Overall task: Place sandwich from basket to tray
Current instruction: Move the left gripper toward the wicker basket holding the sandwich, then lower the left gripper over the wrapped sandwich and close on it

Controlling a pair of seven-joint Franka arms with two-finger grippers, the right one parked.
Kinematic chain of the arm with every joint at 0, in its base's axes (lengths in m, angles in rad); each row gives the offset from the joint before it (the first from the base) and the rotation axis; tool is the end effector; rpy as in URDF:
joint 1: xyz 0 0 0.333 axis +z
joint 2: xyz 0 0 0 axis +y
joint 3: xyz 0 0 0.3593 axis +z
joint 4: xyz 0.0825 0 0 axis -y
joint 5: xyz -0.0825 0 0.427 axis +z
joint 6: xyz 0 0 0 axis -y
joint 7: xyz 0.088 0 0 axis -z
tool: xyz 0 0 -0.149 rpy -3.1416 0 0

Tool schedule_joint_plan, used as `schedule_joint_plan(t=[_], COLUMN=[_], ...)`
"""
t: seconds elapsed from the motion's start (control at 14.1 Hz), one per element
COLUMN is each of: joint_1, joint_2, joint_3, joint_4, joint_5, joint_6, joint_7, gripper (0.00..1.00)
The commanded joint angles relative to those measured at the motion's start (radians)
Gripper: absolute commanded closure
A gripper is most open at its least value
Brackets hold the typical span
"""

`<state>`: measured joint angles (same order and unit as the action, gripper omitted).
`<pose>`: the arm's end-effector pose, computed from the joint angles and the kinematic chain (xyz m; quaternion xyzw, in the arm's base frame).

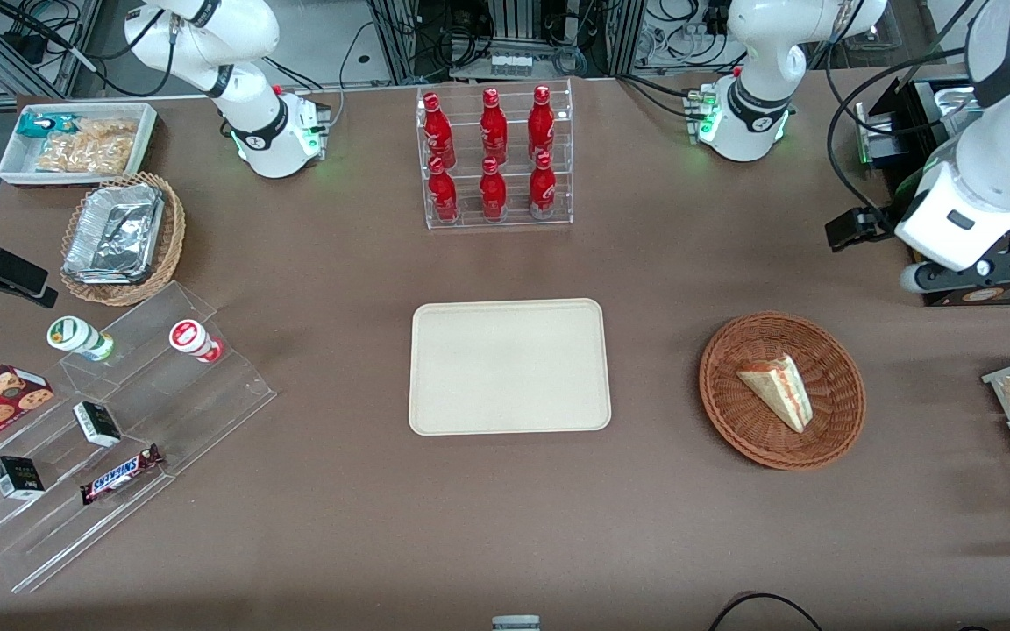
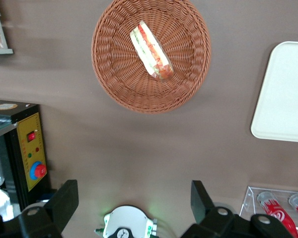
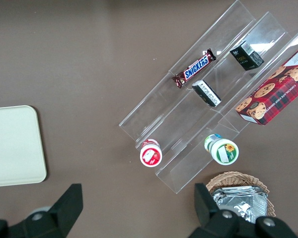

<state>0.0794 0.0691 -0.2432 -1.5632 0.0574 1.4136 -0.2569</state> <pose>0.5858 -0.0830 0.5786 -0.9928 -0.0470 0.1015 0.0425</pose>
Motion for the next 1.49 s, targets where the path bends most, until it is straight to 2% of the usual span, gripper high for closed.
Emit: schedule_joint_plan(t=[0.0,0.28,0.5,0.71,1.42], joint_1=[-0.003,-0.004,-0.012,-0.015,-0.020], joint_2=[0.015,0.050,0.139,0.198,0.340], joint_3=[0.022,0.048,0.059,0.059,0.091], joint_4=[-0.136,-0.343,-0.382,-0.382,-0.379], joint_5=[-0.004,-0.007,-0.007,-0.005,-0.011], joint_6=[0.130,0.420,0.585,0.623,0.830], joint_7=[0.002,-0.036,-0.327,-0.487,-0.608], gripper=[0.00,0.00,0.00,0.00,0.00])
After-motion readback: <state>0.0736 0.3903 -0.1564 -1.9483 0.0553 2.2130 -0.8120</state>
